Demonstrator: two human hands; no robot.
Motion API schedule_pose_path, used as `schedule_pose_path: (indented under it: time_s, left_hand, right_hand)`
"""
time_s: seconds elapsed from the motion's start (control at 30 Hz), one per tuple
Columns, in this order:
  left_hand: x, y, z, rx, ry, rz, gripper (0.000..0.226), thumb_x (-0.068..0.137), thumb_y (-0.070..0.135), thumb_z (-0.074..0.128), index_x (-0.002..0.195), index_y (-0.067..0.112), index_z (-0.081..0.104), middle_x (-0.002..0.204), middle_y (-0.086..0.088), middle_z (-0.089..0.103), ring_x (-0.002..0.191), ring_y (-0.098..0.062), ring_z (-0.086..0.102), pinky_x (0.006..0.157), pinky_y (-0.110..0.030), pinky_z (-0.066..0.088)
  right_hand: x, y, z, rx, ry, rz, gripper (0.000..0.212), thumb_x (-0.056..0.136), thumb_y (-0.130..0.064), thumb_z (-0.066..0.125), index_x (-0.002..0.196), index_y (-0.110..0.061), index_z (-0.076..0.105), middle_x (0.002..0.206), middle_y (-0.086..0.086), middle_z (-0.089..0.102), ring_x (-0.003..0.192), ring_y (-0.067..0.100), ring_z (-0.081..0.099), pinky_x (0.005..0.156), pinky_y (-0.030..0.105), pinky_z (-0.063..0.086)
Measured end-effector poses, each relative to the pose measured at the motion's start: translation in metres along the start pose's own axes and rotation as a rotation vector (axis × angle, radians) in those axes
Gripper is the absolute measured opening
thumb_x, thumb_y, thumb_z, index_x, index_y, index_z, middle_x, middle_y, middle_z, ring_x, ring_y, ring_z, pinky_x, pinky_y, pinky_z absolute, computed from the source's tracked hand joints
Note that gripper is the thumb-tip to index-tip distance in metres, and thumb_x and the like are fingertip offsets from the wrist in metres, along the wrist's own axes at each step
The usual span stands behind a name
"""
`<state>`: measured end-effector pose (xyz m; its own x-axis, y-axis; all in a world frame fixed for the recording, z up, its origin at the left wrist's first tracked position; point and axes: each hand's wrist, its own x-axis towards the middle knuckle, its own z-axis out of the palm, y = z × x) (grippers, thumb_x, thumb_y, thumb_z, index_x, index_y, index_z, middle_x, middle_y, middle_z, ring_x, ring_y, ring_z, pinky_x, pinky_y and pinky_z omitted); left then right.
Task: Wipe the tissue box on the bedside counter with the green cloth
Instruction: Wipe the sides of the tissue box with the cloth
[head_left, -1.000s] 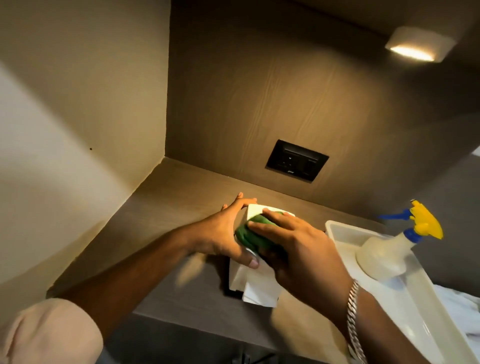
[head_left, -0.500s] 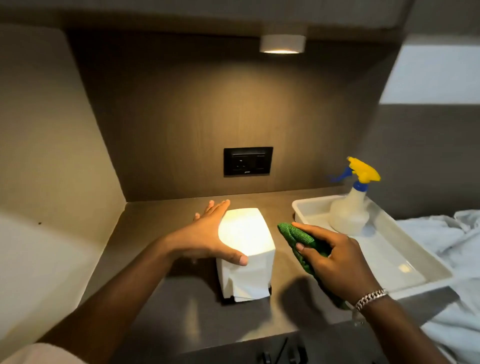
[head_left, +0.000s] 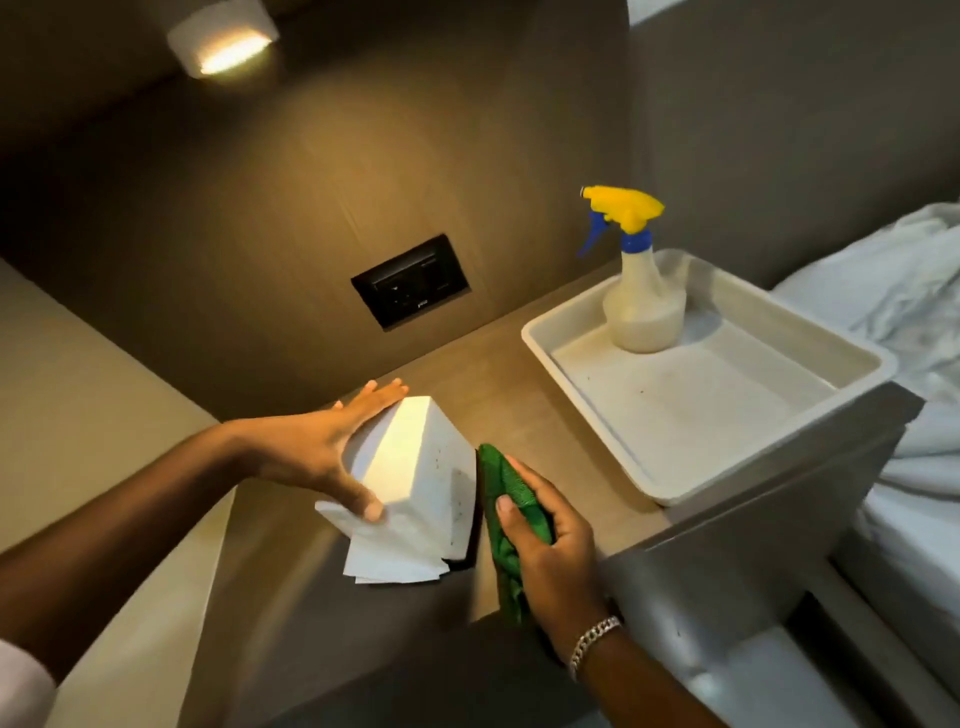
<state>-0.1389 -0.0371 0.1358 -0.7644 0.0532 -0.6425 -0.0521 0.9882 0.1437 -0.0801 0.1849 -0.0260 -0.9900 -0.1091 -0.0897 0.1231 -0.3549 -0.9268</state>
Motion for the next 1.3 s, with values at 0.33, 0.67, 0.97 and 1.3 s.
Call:
schedule_pose_path:
  time_s: [0.33, 0.67, 0.97, 1.3]
  left_hand:
    - [0.02, 0.02, 0.058, -0.084, 0.649, 0.06, 0.06, 0.095, 0.043, 0.018, 0.151, 0.025, 0.007, 0.161, 0.01, -0.001, 0.142, 0.008, -0.012, 0.121, -0.036, -0.004]
    - [0.02, 0.027, 0.059, -0.077, 0.67, 0.004, 0.059, 0.095, 0.039, 0.017, 0.151, 0.024, 0.005, 0.162, 0.008, -0.001, 0.145, 0.001, -0.009, 0.122, -0.039, 0.0]
    - [0.021, 0.018, 0.057, -0.049, 0.676, 0.073, 0.059, 0.096, 0.038, 0.016, 0.151, 0.021, 0.005, 0.162, 0.006, -0.001, 0.146, -0.002, -0.008, 0.122, -0.045, 0.004]
    - [0.023, 0.021, 0.062, -0.057, 0.718, 0.062, 0.062, 0.094, 0.042, 0.017, 0.151, 0.021, 0.008, 0.161, 0.008, 0.003, 0.143, 0.004, -0.007, 0.117, -0.022, 0.002]
  right_hand:
    - [-0.023, 0.012, 0.048, -0.252, -0.054, -0.345, 0.044, 0.094, -0.045, 0.042, 0.136, -0.051, 0.033, 0.155, -0.012, 0.027, 0.143, 0.006, 0.023, 0.115, 0.023, 0.017]
    - [0.055, 0.007, 0.071, -0.293, 0.122, -0.297, 0.041, 0.094, -0.042, 0.042, 0.132, -0.028, 0.052, 0.147, -0.002, 0.044, 0.136, 0.019, 0.036, 0.105, 0.051, 0.036]
    - [0.006, 0.005, 0.087, -0.286, 0.128, -0.377, 0.041, 0.094, -0.042, 0.042, 0.135, -0.038, 0.043, 0.153, -0.005, 0.035, 0.144, 0.016, 0.021, 0.118, 0.04, 0.014]
    - [0.044, 0.009, 0.062, -0.355, 0.133, -0.222, 0.035, 0.096, -0.035, 0.047, 0.13, -0.026, 0.053, 0.139, 0.0, 0.054, 0.126, 0.018, 0.049, 0.1, 0.048, 0.045]
